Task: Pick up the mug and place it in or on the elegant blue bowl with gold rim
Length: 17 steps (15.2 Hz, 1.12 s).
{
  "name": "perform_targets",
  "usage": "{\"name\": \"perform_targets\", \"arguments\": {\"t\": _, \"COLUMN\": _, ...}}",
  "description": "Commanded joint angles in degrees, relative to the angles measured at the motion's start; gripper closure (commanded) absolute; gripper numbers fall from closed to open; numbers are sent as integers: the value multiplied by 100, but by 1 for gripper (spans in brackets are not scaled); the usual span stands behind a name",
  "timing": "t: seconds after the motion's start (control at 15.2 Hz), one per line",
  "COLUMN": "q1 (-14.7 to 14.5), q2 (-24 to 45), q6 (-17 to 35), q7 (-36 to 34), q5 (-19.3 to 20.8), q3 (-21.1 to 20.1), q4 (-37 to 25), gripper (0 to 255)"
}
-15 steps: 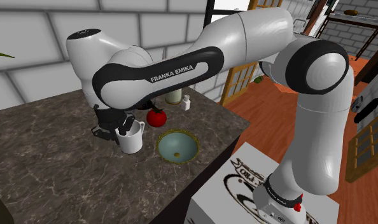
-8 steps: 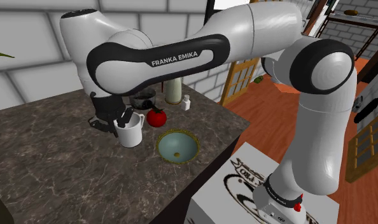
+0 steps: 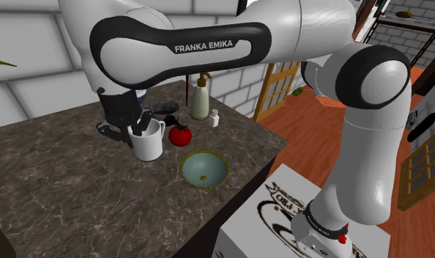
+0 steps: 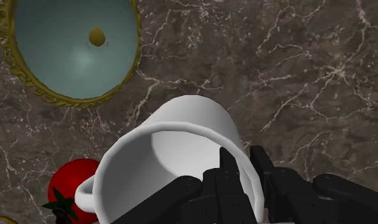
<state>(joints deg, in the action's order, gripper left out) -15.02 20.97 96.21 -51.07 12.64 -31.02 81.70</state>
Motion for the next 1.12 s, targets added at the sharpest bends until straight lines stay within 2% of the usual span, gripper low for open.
{"name": "perform_targets", "arguments": {"t": 0.0, "q1": -16, "q2": 8, "q6": -165, "q7": 20, "q5": 0, "q3": -2, "q4": -173, "gripper": 255}}
{"name": "perform_targets", "arguments": {"t": 0.07, "q1": -21, "q2": 9, "q6": -203, "q7": 23, "q5": 0, "q3": -3, "q4": -213, "gripper": 255}}
{"name": "perform_targets", "arguments": {"t": 0.33, "q1": 500, "q2": -1131, "q6": 180, "q7": 398, "q5": -541, "q3": -40, "q4": 1146, "gripper": 255}}
{"name": "perform_targets", "arguments": {"t": 0.53, "q1": 755, "q2": -1948, "q6": 343, "q7": 770, "q5": -952, "q3": 38, "q4": 1990, "gripper": 255}}
{"name": "perform_targets", "arguments": {"t": 0.79, "q1": 919, "q2": -2984, "q6": 414, "q7": 1308, "q5": -1429, "q3": 276, "q4": 2952, "gripper": 255}}
{"name": "perform_targets", "arguments": {"t": 1.06, "q1": 943, "q2": -3904, "q6": 351, "q7": 1799, "q5": -1748, "q3": 594, "q4": 3735, "gripper": 255}}
